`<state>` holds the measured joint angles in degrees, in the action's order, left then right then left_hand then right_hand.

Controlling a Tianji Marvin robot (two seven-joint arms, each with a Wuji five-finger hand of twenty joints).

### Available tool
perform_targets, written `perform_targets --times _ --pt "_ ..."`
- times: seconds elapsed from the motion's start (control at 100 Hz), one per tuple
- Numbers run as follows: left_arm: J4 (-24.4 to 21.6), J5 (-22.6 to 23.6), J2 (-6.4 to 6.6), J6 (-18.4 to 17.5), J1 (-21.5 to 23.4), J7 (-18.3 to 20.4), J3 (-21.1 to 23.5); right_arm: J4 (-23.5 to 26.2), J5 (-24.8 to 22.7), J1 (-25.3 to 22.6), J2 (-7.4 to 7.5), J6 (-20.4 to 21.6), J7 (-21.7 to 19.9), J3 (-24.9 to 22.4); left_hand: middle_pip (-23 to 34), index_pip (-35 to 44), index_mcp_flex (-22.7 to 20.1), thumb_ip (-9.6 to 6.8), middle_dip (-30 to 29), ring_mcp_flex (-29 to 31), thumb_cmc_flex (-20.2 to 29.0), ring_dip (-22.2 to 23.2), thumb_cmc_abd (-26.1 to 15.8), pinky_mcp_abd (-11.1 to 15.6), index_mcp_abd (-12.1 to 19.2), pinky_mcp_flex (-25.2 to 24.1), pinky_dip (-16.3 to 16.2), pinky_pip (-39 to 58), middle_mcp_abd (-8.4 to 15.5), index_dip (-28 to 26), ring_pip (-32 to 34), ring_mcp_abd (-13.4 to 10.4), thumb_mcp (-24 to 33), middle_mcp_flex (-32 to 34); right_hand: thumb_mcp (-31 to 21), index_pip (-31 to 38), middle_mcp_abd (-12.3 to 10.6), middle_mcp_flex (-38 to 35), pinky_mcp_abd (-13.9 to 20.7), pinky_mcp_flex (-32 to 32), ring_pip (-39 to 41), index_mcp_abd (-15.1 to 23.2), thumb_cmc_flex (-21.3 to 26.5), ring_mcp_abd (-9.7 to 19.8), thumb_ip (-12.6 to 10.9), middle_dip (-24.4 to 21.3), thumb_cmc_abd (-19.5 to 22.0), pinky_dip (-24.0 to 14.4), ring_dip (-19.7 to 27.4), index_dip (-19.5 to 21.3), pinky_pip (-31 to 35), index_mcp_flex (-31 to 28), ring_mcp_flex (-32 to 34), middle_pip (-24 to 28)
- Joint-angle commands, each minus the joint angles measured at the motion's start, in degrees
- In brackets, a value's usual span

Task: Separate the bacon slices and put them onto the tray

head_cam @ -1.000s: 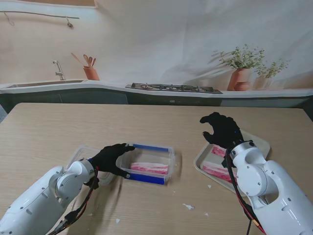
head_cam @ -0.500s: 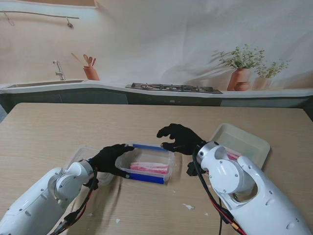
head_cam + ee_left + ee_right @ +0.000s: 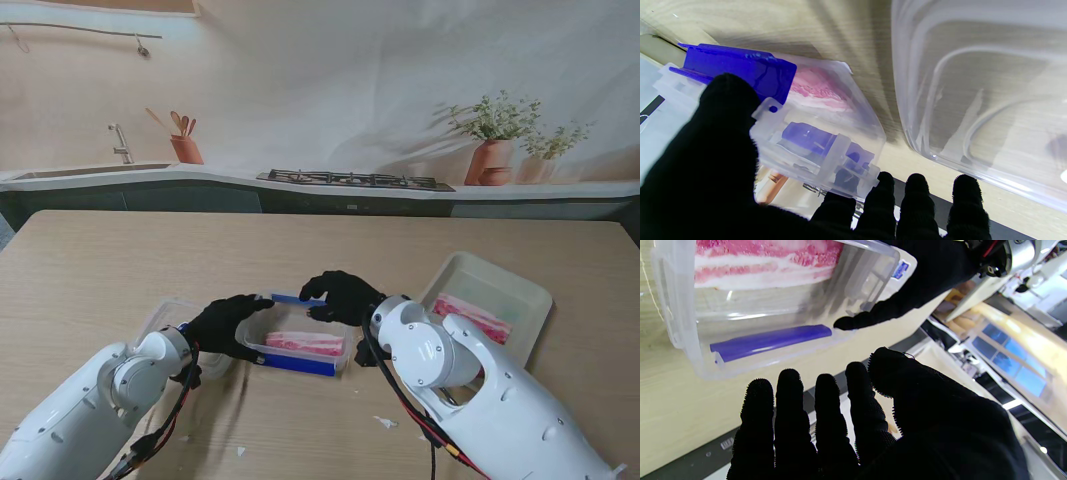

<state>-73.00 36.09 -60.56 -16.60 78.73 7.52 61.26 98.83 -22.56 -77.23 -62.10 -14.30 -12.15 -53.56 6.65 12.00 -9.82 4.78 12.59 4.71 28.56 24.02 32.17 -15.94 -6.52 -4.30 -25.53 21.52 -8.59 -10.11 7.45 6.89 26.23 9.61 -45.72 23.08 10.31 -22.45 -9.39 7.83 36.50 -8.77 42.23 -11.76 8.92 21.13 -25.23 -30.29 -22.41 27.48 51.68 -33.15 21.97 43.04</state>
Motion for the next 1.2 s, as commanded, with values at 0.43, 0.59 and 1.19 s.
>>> perform_targets --times 0.43,0.59,1.19 --pt "0.0 0.2 -0.01 0.3 0.7 0.8 0.0 -7.2 2.1 6.0 -2.32 -5.8 -0.1 7.2 1.7 2.2 -1.6 -1.09 0.1 -1.5 2.9 -0.1 -1.2 0.5 -3.0 -0.2 -0.5 0.5 3.9 -0.3 0.1 -0.6 2.9 0.4 -1.9 -1.4 1.3 -0.6 0.4 1.3 0.5 -1.4 1.6 -1.1 -3.2 0.3 0.0 3.0 -0.4 1.2 2.7 -1.1 1.0 0.9" --pt "0.1 0.2 -0.01 0.4 0.6 0.8 -0.1 -9.7 2.7 7.9 -2.82 -7.2 0.1 9.5 1.8 2.3 -1.5 -1.07 0.1 -1.5 2.9 -0.1 -1.1 0.5 -3.1 -0.2 -0.5 0.6 4.1 -0.4 0.1 -0.7 3.0 0.4 -2.0 -2.0 1.3 -0.1 0.8 0.7 -0.1 -1.9 1.6 -1.0 -3.2 0.1 0.0 3.9 -0.2 1.0 2.3 -0.9 0.5 0.4" --pt "0.0 0.2 0.01 0.4 0.7 0.9 -0.1 -15.9 3.9 13.9 -4.07 -8.2 -1.0 17.7 1.9 2.2 -1.4 -1.0 -0.1 -1.5 2.8 -0.2 -0.9 0.5 -3.2 -0.2 -0.2 0.9 4.1 -0.3 0.2 -0.9 3.4 0.4 -1.5 -4.8 2.3 3.2 1.0 -0.9 -4.3 -2.5 1.0 -0.9 -3.2 -1.7 0.4 7.6 1.8 -0.5 -0.8 1.7 -1.9 -3.9"
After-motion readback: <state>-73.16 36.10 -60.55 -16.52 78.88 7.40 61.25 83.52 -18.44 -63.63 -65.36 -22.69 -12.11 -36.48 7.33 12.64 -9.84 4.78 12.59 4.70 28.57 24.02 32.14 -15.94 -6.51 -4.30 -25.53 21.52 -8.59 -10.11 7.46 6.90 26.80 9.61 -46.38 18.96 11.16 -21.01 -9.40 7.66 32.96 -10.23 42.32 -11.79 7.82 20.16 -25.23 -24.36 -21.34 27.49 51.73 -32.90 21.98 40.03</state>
